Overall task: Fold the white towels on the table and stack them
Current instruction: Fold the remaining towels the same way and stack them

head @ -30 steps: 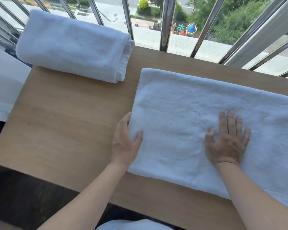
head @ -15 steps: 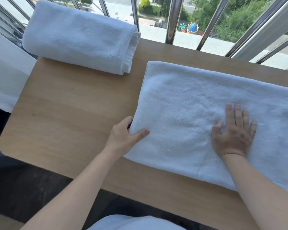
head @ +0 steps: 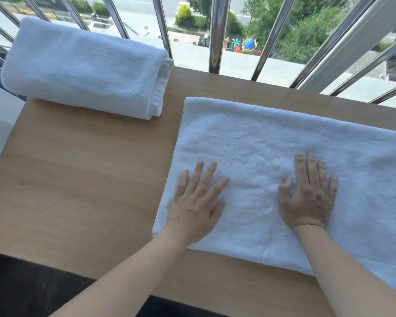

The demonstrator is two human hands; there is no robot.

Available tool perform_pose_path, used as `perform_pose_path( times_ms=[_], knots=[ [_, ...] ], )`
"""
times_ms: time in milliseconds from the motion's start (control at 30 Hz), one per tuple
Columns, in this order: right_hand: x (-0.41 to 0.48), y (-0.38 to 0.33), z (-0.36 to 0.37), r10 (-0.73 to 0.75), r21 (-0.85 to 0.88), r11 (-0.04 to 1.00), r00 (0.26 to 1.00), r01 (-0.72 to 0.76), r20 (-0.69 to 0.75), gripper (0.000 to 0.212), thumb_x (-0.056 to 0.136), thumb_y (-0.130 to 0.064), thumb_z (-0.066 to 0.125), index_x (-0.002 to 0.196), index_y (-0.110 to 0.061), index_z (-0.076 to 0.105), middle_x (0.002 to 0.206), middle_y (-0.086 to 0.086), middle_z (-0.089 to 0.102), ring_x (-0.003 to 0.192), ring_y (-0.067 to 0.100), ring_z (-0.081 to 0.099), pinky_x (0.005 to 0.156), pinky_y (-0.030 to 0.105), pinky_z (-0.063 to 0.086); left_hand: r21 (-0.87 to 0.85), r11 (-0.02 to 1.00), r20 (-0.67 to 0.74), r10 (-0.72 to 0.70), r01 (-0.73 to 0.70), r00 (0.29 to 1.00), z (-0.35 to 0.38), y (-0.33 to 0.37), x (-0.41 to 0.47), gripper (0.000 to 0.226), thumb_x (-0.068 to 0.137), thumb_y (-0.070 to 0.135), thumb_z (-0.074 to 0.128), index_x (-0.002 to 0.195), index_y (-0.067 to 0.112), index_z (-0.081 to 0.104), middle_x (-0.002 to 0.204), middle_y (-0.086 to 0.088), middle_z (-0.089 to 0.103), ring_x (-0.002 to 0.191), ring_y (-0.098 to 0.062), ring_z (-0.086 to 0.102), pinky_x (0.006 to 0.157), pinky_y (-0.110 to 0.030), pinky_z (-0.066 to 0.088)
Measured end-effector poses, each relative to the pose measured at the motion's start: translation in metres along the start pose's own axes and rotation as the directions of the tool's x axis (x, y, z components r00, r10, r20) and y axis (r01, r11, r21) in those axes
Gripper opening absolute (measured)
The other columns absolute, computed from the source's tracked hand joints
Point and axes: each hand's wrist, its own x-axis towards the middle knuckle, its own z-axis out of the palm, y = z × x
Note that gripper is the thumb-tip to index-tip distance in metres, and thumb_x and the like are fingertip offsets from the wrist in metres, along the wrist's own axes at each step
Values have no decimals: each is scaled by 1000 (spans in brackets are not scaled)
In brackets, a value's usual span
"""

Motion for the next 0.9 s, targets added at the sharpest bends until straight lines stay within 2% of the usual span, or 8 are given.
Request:
perform_pose_path(
  times_ms=[67, 133, 367, 433, 500, 533, 700, 900],
  knots=[
    [0, 1, 1, -6, -3, 1000, 1000, 6, -3, 69, 88, -41, 32, 155, -23, 33, 162, 4, 31, 151, 27, 22, 122, 55, 11, 106, 994, 92, -28, 18, 995, 4, -13, 12, 65, 102, 58, 28, 159, 37, 8, 168, 6, -4, 155, -24, -8, 122, -56, 8],
    [1, 2, 2, -10, -5, 1000, 1000, 10, 6, 70, 88, -41, 32, 155, -23, 33, 162, 5, 31, 151, 28, 22, 121, 56, 12, 142, 979, 100, -162, 147, 982, 1, -31, 29, 69, 99, 64, 19, 159, 38, -3, 167, 9, -14, 153, -23, -15, 123, -57, 2],
    [0, 4, 3, -22, -17, 1000, 1000, 22, -9, 69, 88, -40, 34, 154, -19, 36, 160, 7, 34, 149, 31, 27, 119, 59, 17, 90, 927, 62, -371, 365, 927, -13, -46, 101, 65, 102, 51, 12, 158, 31, -14, 164, 8, -26, 150, -24, -27, 122, -53, -7],
    [0, 3, 4, -33, -26, 999, 999, 32, -19, 69, 88, -40, 35, 154, -18, 37, 160, 7, 34, 149, 31, 27, 119, 59, 17, 86, 992, 63, -100, 94, 993, -12, -27, 117, 67, 103, 53, 16, 161, 23, -2, 167, 3, -14, 152, -26, -21, 123, -53, -1],
    [0, 5, 5, -39, -33, 999, 999, 38, -35, 70, 87, -39, 37, 153, -18, 37, 160, 8, 34, 148, 31, 29, 119, 59, 18, 120, 955, 137, 254, -270, 958, -3, -6, 125, 68, 102, 58, 21, 161, 26, 11, 168, 2, 3, 155, -27, -5, 124, -52, 4],
    [1, 6, 6, -42, -34, 999, 998, 41, -41, 70, 87, -39, 37, 153, -18, 38, 160, 8, 34, 148, 31, 29, 119, 60, 18, 131, 939, 163, 295, -318, 941, 1, -4, 130, 68, 101, 60, 22, 160, 29, 13, 168, 2, 6, 155, -25, -1, 124, -51, 4],
    [1, 8, 12, -63, -49, 997, 997, 60, -55, 70, 87, -38, 38, 154, -17, 37, 161, 7, 33, 150, 30, 26, 118, 61, 19, 135, 985, 71, -116, 106, 991, -7, -38, 175, 70, 96, 61, 14, 160, 34, 0, 168, 7, -6, 154, -18, -10, 124, -41, -7],
    [2, 7, 10, -60, -56, 997, 997, 58, -38, 70, 86, -39, 39, 153, -16, 39, 161, 7, 33, 149, 31, 27, 118, 61, 19, 92, 975, 69, -211, 204, 975, -12, -29, 177, 72, 95, 57, 9, 160, 27, -2, 168, 0, -8, 154, -23, -14, 124, -42, -10]
  ],
)
